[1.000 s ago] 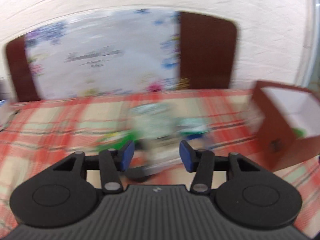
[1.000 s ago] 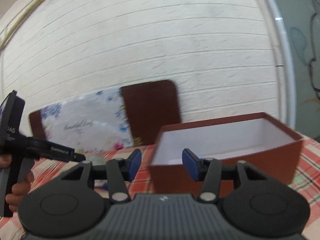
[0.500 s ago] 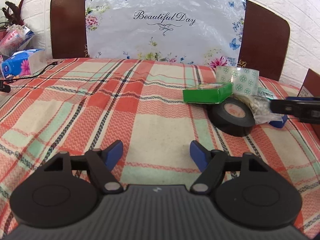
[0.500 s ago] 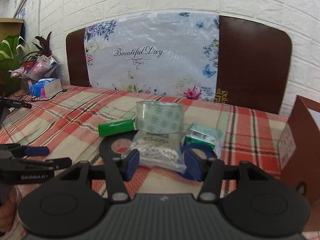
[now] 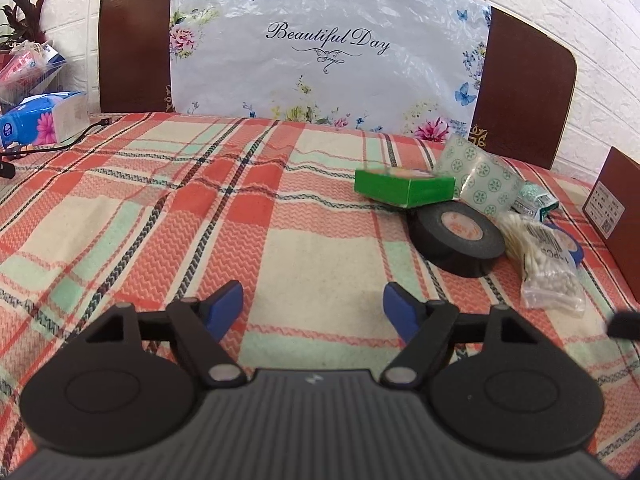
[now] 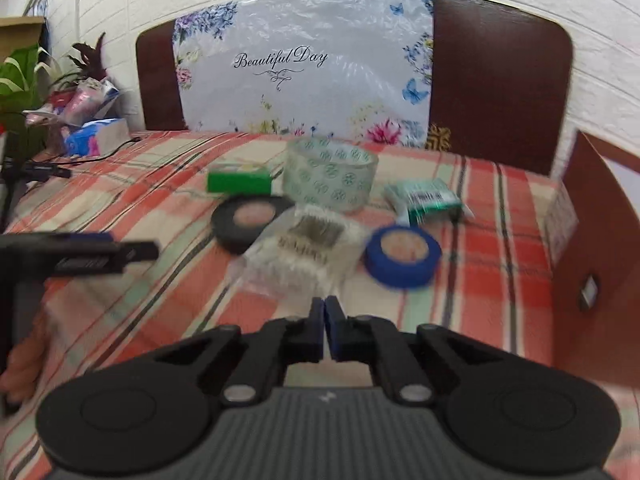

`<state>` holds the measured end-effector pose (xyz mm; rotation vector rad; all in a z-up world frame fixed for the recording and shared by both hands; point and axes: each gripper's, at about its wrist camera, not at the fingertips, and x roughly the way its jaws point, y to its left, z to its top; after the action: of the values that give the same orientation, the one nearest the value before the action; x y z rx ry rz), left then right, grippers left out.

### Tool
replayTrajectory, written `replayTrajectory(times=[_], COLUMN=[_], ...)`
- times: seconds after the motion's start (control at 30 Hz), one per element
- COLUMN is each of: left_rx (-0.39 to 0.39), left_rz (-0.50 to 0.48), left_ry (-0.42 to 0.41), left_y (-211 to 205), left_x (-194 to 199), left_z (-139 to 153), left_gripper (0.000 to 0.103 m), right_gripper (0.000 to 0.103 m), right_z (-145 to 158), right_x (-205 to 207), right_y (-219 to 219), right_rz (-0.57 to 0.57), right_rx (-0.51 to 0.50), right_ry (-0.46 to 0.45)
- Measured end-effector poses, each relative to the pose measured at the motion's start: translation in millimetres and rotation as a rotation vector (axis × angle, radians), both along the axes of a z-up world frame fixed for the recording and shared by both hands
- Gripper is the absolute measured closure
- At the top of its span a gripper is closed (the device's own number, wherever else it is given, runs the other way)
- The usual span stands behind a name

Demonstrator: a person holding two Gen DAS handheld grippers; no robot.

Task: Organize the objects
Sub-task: 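Grasp the bag of cotton swabs with the left gripper, then drop the cotton swab bag into the brown box with the left gripper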

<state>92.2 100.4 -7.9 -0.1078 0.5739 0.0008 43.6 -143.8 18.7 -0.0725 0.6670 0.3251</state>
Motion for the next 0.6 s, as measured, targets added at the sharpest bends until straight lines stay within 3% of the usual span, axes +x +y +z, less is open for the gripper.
replayTrajectory(times=[0.1, 0.2, 0.23, 0.37, 0.47, 0.6], left_rx=[-0.007, -0.177, -0.202, -0.214, -0.162, -0.224], left_rz=[-0.022, -0.110, -0.146, -0.261, -0.265, -0.250], left_ry=[0.035, 0.064, 0.061, 0.077, 0.120, 0.219], left_y=[-3.3, -12.0, -21.8, -63.2, -84.1, -90.5], left_x=[1.6, 1.5, 2.2, 12.2, 26.6, 46.6], left_z=[5.3, 20.0, 27.3, 44.0, 39.8, 25.4], left_gripper=[0.023, 0.023, 0.023, 0.022, 0.022, 0.024], right_gripper=[0.097, 0.082, 0.080, 0.055, 0.054, 0.051], right_z=[3.1, 0.3, -0.7, 1.7, 2.8, -7.4], right_x=[-43.5, -66.3, -66.2, -46.1, -22.5, 14.2], right_y=[-16.8, -28.1, -29.4, -30.5, -20.1, -6.4], right_rz=[-0.014, -0.020, -0.025, -0.034, -0.014, 0.011], right_rx=[0.008, 0.004, -0.008, 0.045, 0.035, 0.015], right_ry=[-0.001, -0.006, -0.007, -0.012, -0.035, -0.031])
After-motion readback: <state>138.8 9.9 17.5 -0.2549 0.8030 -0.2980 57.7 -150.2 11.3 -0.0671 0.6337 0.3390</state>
